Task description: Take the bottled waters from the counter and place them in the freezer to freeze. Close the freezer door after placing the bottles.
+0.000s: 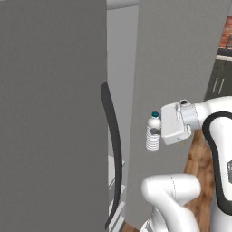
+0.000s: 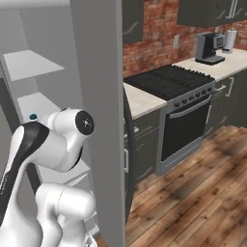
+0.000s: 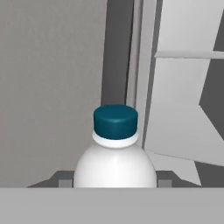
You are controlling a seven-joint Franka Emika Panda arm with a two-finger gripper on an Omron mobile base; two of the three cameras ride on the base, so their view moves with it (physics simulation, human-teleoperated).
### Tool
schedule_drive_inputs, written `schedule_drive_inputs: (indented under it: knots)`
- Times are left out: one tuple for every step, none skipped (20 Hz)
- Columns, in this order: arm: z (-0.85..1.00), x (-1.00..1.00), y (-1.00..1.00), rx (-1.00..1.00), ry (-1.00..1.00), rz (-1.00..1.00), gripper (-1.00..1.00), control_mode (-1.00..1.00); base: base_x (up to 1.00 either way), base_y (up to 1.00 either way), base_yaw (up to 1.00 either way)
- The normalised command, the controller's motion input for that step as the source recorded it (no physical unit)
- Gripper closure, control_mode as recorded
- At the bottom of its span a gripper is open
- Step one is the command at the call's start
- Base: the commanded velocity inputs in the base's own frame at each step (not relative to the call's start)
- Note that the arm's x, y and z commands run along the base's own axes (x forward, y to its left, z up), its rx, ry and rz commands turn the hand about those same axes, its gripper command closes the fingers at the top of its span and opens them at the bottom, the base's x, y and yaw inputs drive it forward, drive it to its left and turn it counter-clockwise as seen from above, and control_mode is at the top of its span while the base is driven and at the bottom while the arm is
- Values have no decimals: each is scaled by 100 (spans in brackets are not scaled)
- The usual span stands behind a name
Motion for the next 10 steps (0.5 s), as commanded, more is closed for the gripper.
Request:
schedule_drive_inputs:
  knots:
    - [0,47,58,0,0,0,100,-100,0,0,0]
    - [-12,52,51,0,0,2,100,-100,0,0,0]
    - [-14,37,3,0,0,19,100,-100,0,0,0]
    - [-18,42,0,1,11,19,100,-100,0,0,0]
    - [-12,40,0,0,9,4,100,-100,0,0,0]
    - [0,34,-1,0,0,0,100,-100,0,0,0]
    - [0,44,0,0,0,0,100,-100,0,0,0]
    - [0,56,18,0,-2,0,100,-100,0,0,0]
    - [-1,55,26,0,-4,0,100,-100,0,0,0]
    - [-1,54,33,0,-8,0,100,-100,0,0,0]
